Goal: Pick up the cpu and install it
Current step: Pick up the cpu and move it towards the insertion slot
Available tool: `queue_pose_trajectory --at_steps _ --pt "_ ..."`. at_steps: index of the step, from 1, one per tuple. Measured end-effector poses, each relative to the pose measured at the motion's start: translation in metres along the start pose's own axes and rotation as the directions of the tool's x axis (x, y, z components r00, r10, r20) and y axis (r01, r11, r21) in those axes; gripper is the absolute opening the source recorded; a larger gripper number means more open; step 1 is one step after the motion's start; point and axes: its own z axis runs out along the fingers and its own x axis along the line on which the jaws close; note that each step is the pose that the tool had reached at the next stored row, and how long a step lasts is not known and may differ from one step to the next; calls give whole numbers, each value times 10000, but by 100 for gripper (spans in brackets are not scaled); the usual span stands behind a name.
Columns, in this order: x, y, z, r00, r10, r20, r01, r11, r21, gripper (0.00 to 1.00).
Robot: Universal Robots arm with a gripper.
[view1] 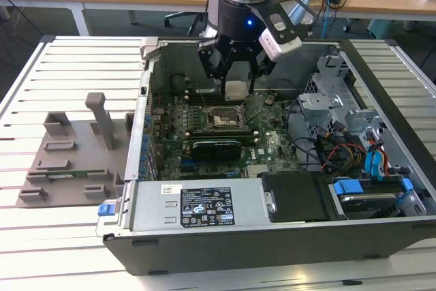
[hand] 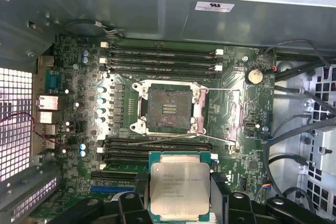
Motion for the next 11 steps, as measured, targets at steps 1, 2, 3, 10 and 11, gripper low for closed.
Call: queue_pose_trajectory --at_steps 1,2,3,10,11 --pt "0 0 5 10000 0 0 0 10000 0 55" --pt "0 0 13 10000 1 0 -1 10000 -1 55" --pt "1 1 25 10000 0 1 0 10000 -2 55" --pt "2 2 88 10000 0 1 0 10000 -1 55" --pt "2 3 103 10000 0 1 0 10000 -2 55"
